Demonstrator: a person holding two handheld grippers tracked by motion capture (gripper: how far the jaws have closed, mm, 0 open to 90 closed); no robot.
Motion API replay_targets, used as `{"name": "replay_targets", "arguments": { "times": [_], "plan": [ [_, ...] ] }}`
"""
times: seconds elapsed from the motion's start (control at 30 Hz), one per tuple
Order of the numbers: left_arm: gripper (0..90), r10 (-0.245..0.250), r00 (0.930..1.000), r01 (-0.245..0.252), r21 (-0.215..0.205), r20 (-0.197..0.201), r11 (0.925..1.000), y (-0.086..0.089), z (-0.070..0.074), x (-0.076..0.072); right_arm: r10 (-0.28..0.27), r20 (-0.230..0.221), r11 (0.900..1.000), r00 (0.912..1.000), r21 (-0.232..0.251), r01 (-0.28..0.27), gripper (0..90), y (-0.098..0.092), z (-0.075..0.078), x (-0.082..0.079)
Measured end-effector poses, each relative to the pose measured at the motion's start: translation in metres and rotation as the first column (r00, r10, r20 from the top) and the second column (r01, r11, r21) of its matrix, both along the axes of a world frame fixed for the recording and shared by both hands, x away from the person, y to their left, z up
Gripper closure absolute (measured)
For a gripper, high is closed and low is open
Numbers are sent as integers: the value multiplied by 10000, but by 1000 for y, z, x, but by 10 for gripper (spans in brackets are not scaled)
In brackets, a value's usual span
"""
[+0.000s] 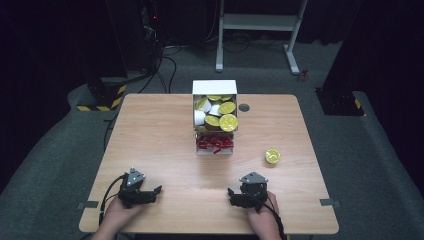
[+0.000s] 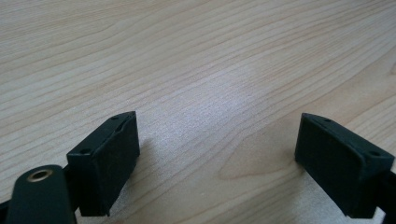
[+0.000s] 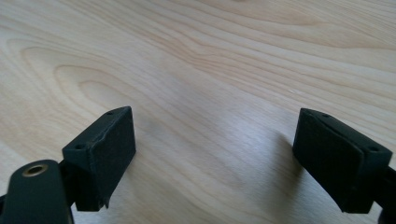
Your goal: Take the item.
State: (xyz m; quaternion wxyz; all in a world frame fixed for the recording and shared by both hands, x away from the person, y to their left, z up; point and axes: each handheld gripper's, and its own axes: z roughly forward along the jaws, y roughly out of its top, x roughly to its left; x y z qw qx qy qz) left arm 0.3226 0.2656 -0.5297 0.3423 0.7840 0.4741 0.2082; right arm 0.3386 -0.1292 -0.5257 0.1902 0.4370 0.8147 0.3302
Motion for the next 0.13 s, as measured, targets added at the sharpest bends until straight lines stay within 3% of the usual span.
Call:
{"name": "replay_targets", "arguments": {
  "times": [0.13],
  "plan": [
    [145, 48, 10000, -48, 10, 31, 10000, 0, 0, -1, 25, -92, 10000, 10000, -12, -25, 102, 2, 0, 2]
  ]
}}
